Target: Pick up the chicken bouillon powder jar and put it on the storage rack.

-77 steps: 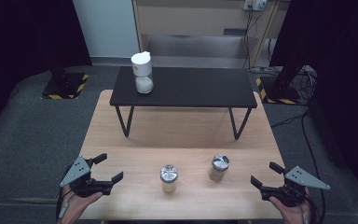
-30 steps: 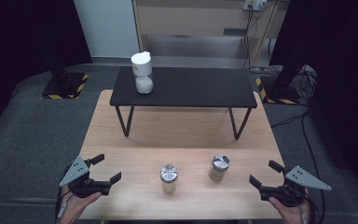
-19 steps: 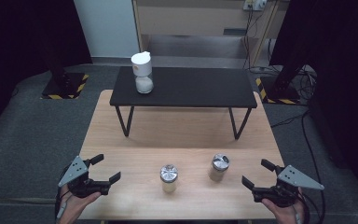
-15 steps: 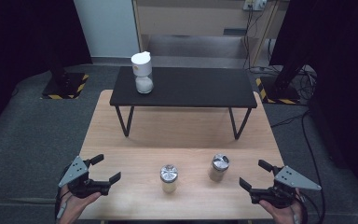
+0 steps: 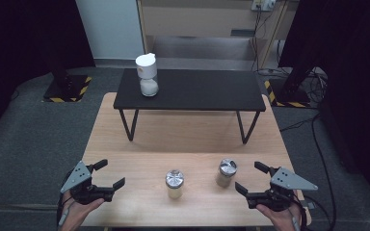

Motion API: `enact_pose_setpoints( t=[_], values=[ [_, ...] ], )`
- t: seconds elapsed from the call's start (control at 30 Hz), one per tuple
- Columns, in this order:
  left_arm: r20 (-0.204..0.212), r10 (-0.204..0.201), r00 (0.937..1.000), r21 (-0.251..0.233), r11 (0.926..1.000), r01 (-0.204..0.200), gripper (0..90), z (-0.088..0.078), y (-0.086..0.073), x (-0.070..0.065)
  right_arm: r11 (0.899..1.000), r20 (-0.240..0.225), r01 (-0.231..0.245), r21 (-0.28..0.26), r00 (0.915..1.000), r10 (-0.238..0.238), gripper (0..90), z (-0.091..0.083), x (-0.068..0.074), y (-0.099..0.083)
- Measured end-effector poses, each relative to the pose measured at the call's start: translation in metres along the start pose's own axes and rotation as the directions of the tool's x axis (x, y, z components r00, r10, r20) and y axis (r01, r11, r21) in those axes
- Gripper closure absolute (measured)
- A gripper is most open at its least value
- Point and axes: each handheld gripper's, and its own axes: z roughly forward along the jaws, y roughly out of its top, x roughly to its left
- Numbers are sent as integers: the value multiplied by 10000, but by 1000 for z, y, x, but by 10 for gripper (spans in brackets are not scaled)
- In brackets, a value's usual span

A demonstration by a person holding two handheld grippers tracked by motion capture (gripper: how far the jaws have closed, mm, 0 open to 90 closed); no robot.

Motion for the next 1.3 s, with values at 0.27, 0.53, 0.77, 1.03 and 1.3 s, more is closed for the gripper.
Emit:
enact_pose_setpoints(
  t=[0.27, 0.53, 0.77, 1.03, 1.3],
  values=[
    [34, -3, 10000, -1, 10000, 3, 27, 0, 0, 1, 9998, -365, 129, 119, 9993, -124, 39, 13, 5, 6],
    [27, -15, 10000, -11, 10000, 15, 27, -1, -1, 1, 9996, -737, 145, 242, 9972, -127, 39, 28, 7, 7],
    [36, -19, 10000, 0, 10000, 19, 27, 0, -1, 1, 9994, -1021, 232, 266, 9946, -204, 39, 39, 10, 10],
    [58, -22, 10000, 17, 10000, 22, 27, 0, -1, 2, 9991, -1362, 309, 290, 9903, -267, 39, 54, 12, 14],
    [83, -18, 10000, 20, 10000, 17, 27, 0, -1, 2, 9977, -1758, 485, 477, 9836, -394, 39, 72, 17, 18]
  ],
)
